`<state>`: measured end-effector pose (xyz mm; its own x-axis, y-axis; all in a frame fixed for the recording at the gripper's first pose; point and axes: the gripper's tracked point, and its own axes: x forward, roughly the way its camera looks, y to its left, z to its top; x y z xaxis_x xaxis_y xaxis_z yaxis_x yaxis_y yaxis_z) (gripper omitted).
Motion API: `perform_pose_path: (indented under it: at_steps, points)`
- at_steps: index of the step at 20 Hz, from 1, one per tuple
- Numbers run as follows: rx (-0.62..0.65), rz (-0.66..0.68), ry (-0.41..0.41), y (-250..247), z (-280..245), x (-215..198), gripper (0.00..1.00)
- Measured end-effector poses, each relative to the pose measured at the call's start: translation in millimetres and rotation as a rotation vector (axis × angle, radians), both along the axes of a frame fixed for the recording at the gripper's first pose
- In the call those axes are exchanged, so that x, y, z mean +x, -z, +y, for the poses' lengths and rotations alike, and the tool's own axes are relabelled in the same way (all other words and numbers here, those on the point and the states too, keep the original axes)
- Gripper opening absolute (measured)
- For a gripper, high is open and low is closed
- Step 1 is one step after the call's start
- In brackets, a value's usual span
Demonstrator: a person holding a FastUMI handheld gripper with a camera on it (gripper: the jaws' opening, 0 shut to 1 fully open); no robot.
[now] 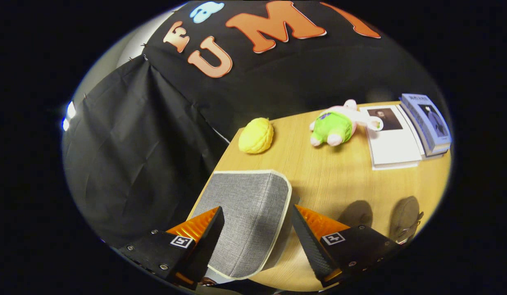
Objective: Open the storage box then place both shoes into the box .Put the left shoe in first, then the right shoe, with the right side of both shoes facing outward in a uniform manner.
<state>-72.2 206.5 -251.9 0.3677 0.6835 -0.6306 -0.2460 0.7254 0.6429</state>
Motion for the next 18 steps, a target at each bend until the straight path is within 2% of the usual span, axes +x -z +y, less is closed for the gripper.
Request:
perform_pose_path:
  at_steps: [9, 15, 17, 18]
  points:
    - [0.101, 0.184, -0.059, 54, 28, -27, 0.98]
    - [0.275, 0.37, -0.011, 63, 46, -38, 0.98]
    - [0.289, 0.376, 0.002, 60, 43, -39, 0.94]
    - [0.278, 0.361, 0.008, 60, 41, -36, 0.85]
